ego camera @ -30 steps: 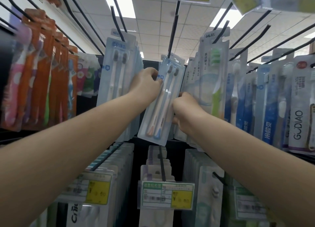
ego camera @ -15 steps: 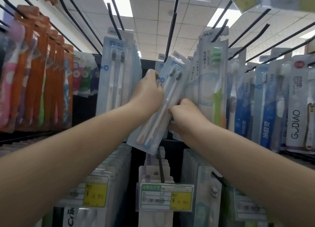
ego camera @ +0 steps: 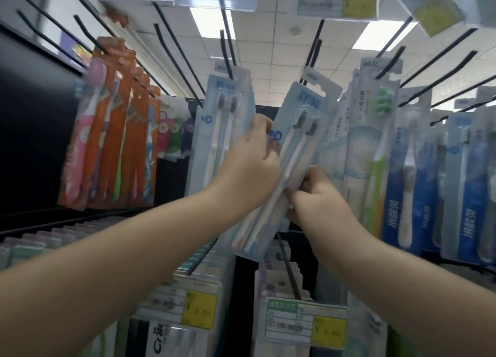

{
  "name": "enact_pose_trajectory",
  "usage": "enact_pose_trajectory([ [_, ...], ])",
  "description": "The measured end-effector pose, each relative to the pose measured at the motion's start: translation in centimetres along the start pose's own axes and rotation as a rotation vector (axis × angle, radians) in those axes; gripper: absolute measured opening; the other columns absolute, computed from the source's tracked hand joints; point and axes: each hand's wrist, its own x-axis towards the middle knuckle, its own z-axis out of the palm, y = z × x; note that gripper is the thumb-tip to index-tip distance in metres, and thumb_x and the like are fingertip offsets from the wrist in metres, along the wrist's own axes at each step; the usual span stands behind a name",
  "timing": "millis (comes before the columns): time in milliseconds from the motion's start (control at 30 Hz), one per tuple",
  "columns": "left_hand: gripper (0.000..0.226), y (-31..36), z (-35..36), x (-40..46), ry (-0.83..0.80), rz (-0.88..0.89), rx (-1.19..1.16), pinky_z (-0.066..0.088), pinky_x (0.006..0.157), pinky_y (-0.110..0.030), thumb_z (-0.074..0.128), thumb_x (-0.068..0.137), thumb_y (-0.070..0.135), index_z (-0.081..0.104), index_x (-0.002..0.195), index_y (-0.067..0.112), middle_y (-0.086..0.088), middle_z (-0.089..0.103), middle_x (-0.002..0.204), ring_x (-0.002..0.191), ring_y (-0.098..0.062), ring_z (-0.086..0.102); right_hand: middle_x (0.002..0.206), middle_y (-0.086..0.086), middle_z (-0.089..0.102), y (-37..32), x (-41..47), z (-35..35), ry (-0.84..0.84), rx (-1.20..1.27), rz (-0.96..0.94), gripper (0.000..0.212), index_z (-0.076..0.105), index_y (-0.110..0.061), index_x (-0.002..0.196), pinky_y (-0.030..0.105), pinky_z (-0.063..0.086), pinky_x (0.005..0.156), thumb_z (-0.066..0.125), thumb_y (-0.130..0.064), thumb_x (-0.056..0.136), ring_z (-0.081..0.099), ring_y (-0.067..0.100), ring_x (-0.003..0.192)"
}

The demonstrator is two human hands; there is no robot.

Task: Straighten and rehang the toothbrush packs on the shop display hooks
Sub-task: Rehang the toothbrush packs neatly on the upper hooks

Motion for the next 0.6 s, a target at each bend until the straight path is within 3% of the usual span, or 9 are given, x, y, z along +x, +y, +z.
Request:
enact_pose_trajectory([
  [133, 0.005, -0.7, -1.0, -1.3, 0.02, 0.055, -0.077, 0.031, 0.049, -0.023, 0.038, 0.098, 0.016, 0.041, 0.1, 0.02, 0.008, 0.044, 0.062, 0.049, -0.003, 0.043, 0.096, 0.009, 0.063, -0.3, -1.2, 0.7, -0.044, 0.053, -0.089, 0.006, 0.047, -0.011, 0.1, 0.05, 0.053, 0.085, 0.046, -0.009, 0.094, 0.063, 0.024, 0.091],
  [367, 0.006, -1.4, -3.5, -1.7, 0.105, 0.081, -0.134, 0.032, 0.043, -0.019, 0.037, 0.099, 0.016, 0.043, 0.101, 0.016, -0.003, 0.047, 0.059, 0.043, -0.003, 0.039, 0.097, 0.002, 0.064, -2.2, -1.0, 2.0, -0.116, 0.029, -0.207, 0.014, 0.049, -0.02, 0.095, 0.049, 0.053, 0.084, 0.044, -0.007, 0.094, 0.063, 0.019, 0.092],
  [433, 0.007, -1.5, -4.2, -1.6, 0.143, 0.061, -0.139, 0.04, 0.045, -0.03, 0.038, 0.099, 0.016, 0.043, 0.103, 0.018, -0.017, 0.057, 0.07, 0.049, -0.015, 0.049, 0.093, -0.001, 0.063, -3.0, -0.8, 2.4, -0.149, 0.022, -0.234, 0.014, 0.049, -0.022, 0.093, 0.044, 0.054, 0.083, 0.044, -0.009, 0.095, 0.063, 0.016, 0.089],
  [500, 0.008, -1.5, -4.9, -1.5, 0.179, 0.041, -0.154, 0.045, 0.058, -0.042, 0.038, 0.099, 0.016, 0.043, 0.103, 0.019, -0.024, 0.061, 0.085, 0.068, -0.03, 0.056, 0.089, -0.005, 0.063, -3.7, -0.5, 2.9, -0.17, 0.016, -0.272, 0.013, 0.049, -0.022, 0.094, 0.037, 0.056, 0.077, 0.044, -0.011, 0.095, 0.063, 0.012, 0.084],
  [600, 0.012, -1.5, -5.9, -1.4, 0.228, 0.029, -0.17, 0.045, 0.065, -0.047, 0.038, 0.099, 0.018, 0.043, 0.095, 0.028, -0.024, 0.061, 0.089, 0.077, -0.033, 0.057, 0.093, 0.002, 0.064, -4.5, -0.1, 3.6, -0.182, 0.003, -0.329, 0.008, 0.05, -0.016, 0.1, 0.033, 0.053, 0.072, 0.044, -0.013, 0.096, 0.061, 0.017, 0.083],
])
